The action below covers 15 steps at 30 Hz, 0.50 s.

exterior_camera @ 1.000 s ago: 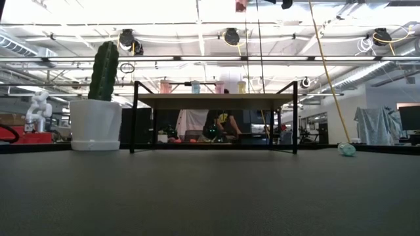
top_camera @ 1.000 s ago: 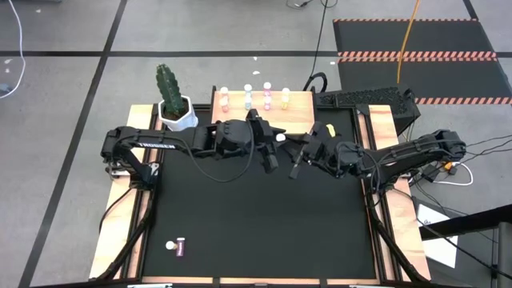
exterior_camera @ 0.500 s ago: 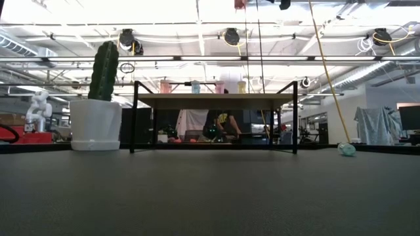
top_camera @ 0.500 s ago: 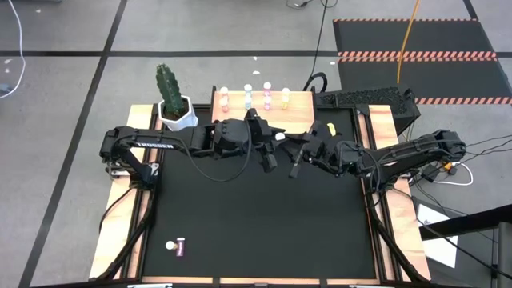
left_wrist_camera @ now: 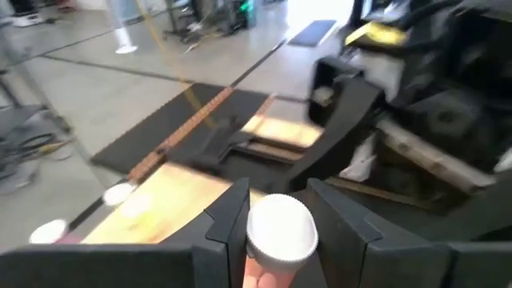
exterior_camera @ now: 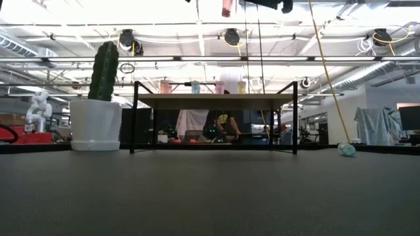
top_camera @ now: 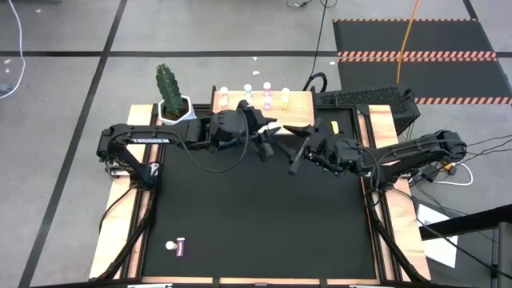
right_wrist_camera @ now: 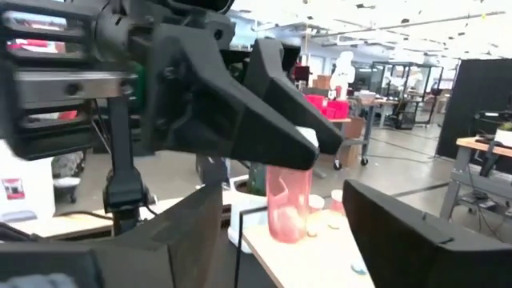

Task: Pick and place medicine bottles onto shelf by color
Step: Put the orange pill bottle aligned with the other orange pill bottles on the shelf

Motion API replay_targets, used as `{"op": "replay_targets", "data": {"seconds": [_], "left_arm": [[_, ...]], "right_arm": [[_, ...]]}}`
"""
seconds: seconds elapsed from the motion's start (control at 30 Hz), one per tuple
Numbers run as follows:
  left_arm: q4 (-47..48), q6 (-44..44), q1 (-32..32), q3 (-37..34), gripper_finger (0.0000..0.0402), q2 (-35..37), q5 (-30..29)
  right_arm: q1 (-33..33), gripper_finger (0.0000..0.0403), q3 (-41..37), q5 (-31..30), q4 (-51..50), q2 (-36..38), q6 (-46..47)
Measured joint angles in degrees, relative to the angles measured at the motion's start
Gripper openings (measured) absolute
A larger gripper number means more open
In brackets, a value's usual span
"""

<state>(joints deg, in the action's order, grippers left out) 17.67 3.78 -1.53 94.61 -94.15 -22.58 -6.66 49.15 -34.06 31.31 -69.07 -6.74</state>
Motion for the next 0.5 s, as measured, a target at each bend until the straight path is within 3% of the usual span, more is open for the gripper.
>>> {"op": "replay_targets", "data": {"seconds": [0.17, 0.37, 0.5], "left_arm": [[8.42, 3.66, -3.41, 0.04, 0.0119, 1.99, -2.04], [22.88, 6.58, -7.83, -0.89, 0.0114, 6.79, -2.15], [18.62, 5.87, -9.91, -7.06, 0.0119, 11.81, -2.17]], "right_arm": [[-0.19, 0.028, -0.02, -0.8, -3.5, 0.52, 0.25], [-0.2, 0.0282, -0.07, -0.77, -6.29, 1.26, 3.05], [-0.2, 0.0283, -0.13, -0.73, -7.18, 1.72, 3.11]]}}
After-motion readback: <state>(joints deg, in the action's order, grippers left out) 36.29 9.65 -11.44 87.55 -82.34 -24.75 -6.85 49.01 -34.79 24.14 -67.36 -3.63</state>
